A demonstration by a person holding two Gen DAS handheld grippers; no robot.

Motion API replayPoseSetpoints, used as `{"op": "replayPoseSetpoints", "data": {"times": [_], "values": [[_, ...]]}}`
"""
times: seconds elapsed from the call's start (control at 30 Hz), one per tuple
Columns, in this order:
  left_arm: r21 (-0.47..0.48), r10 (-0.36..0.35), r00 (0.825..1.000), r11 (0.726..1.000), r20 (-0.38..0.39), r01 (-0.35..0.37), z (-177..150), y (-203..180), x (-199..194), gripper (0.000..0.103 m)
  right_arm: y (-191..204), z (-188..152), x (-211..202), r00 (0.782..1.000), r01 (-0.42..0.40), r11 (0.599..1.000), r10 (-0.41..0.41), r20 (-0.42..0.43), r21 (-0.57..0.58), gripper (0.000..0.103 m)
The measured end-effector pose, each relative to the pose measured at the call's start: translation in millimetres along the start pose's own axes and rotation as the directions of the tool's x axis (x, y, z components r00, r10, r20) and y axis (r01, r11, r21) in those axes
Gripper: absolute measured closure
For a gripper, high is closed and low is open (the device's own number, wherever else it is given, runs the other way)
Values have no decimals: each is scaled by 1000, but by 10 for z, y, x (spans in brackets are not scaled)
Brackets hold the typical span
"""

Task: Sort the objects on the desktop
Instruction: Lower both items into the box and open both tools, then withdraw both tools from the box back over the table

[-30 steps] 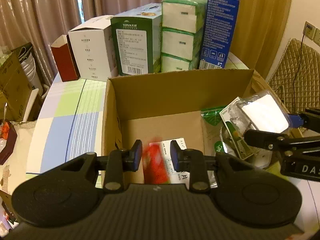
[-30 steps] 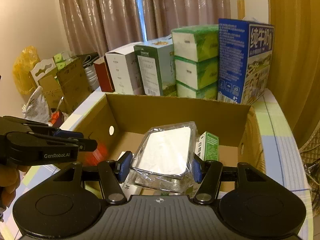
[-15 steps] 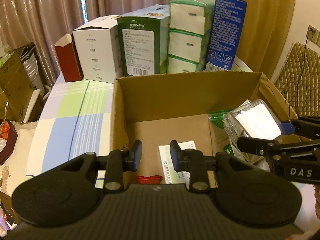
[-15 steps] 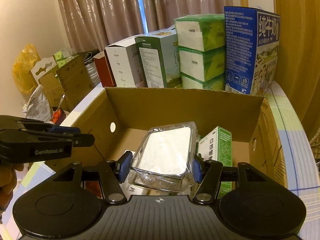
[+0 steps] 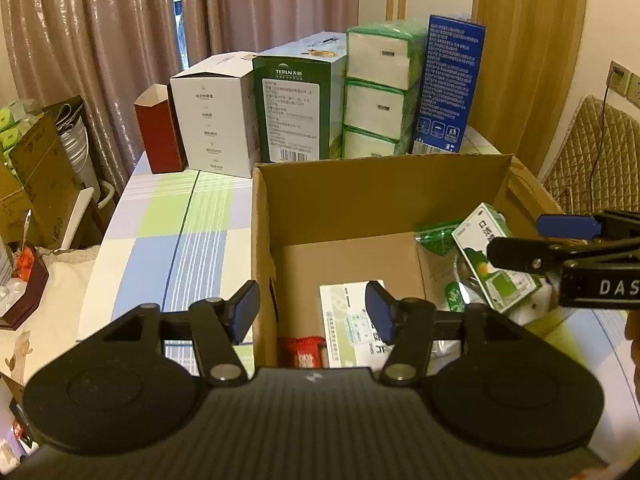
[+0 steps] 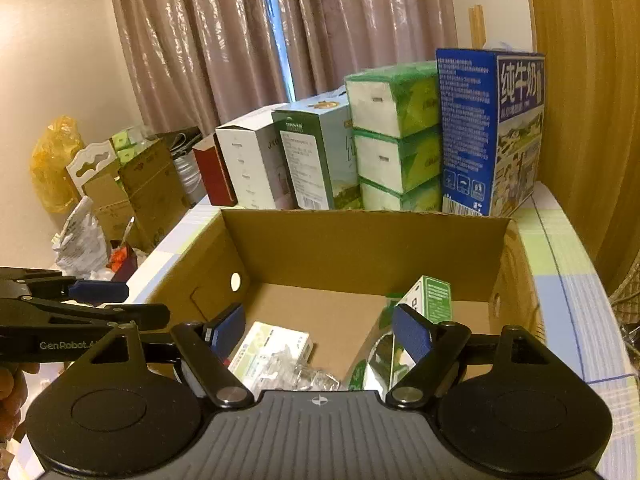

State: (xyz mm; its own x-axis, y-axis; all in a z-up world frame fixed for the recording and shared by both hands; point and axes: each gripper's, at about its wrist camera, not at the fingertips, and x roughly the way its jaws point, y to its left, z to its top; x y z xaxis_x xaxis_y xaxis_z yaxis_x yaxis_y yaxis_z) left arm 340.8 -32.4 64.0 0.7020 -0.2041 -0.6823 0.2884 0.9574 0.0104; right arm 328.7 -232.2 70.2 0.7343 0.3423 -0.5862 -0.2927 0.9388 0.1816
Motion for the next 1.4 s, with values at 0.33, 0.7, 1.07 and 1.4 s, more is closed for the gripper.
{"op": "replayPoseSetpoints", "data": {"times": [0.33, 0.7, 1.07, 1.4], "values": [[-30, 4, 1000, 1000, 8, -3, -255, -114, -485, 28, 114, -197, -530, 1000, 19, 999, -19, -10, -31, 18], [-84, -8, 1000, 996, -11, 7, -749, -223, -867, 13, 160, -537, -871, 998, 27, 999, -29, -48, -40, 10], [-104, 28, 999, 994, -31, -31, -1133, -259, -1060, 1, 102, -784, -1043, 997, 27, 999, -30, -73, -45, 2], [-136, 45, 997, 989, -60, -52, -1491, -226, -1098, 1, -114, -1257, -1045, 987, 48, 997, -56, -150, -54, 2]]}}
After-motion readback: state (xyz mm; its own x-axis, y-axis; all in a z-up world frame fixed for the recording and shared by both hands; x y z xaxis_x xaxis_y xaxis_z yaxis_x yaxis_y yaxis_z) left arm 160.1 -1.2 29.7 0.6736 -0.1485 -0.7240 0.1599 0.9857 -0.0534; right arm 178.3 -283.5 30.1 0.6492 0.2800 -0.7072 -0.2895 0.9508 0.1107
